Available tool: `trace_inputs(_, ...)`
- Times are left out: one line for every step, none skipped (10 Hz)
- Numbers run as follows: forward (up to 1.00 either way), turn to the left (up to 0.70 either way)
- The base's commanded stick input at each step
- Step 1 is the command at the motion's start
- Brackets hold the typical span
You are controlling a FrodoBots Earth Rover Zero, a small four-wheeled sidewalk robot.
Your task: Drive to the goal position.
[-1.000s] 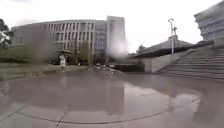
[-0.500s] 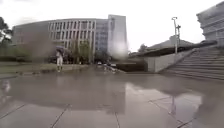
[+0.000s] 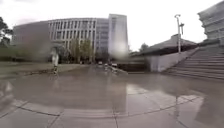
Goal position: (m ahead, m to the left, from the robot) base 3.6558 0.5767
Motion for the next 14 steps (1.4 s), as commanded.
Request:
trace_inputs(0.7, 0.0)
trace_inputs(0.7, 0.0)
trace_inputs(0.7, 0.0)
trace_inputs(0.7, 0.0)
trace_inputs(0.7, 0.0)
trace_inputs(0.7, 0.0)
trace_inputs(0.7, 0.0)
trace_inputs(0.7, 0.01)
trace_inputs(0.7, 0.02)
trace_inputs(0.7, 0.02)
trace_inputs(0.7, 0.02)
trace_inputs(0.7, 0.02)
trace_inputs(0.7, 0.02)
trace_inputs(0.7, 0.02)
